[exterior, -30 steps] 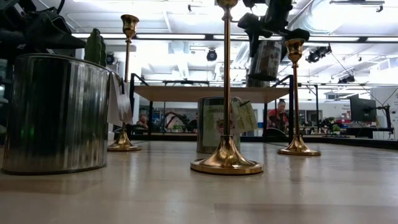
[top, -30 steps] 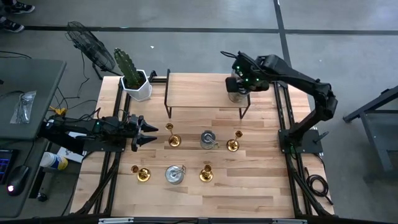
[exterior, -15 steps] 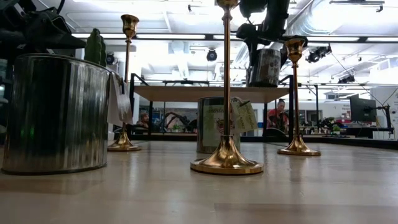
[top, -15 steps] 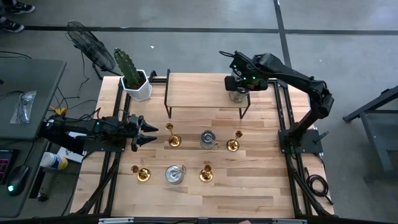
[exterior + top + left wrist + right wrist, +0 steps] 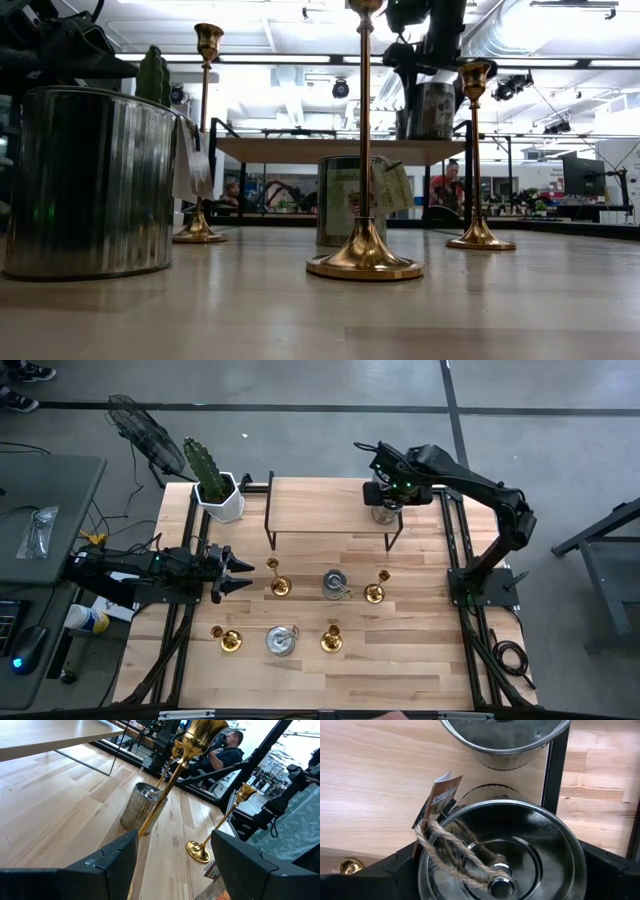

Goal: Pick & Place candle stick holders
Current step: Align the silver scented candle with the other silver scented candle on the shelf

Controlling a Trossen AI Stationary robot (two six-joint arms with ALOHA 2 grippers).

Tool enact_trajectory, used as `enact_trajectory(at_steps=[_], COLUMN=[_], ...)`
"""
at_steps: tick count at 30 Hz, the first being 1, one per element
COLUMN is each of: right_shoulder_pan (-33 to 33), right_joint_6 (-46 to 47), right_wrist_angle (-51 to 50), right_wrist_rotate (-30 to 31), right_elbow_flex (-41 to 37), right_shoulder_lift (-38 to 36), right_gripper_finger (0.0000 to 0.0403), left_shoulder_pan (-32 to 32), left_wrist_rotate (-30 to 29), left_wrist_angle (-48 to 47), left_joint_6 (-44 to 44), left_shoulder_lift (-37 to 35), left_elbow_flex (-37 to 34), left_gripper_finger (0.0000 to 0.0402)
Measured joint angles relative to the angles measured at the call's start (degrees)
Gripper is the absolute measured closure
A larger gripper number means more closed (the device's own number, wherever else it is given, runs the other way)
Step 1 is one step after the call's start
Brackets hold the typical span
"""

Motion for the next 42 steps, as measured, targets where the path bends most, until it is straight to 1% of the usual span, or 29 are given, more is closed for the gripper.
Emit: enact_trajectory(at_steps=[8,23,31,42], right_shoulder_pan=[0.0,0.0,-0.6,-0.6], right_joint_6=[-1.1,-5.0,-5.9,-5.6], right_wrist_angle=[0.2,0.7,2.3,1.9], right_wrist_rotate=[-0.2,-0.2,0.3,0.3], right_elbow_flex=[0.0,0.0,0.0,0.0], right_shoulder_lift=[1.0,1.0,1.0,-0.1], right_gripper_finger=[0.0038,0.0032,0.0005,0.0005], left_shoulder_pan=[0.0,0.0,0.0,0.0], left_wrist_rotate=[0.0,0.0,0.0,0.0], left_wrist_angle=[0.0,0.0,0.0,0.0], left_joint_6=[0.0,0.0,0.0,0.0], left_shoulder_lift=[0.0,0.0,0.0,0.0], left_elbow_flex=[0.0,0.0,0.0,0.0], left_gripper_finger=[0.0156,0.0156,0.0156,0.0156])
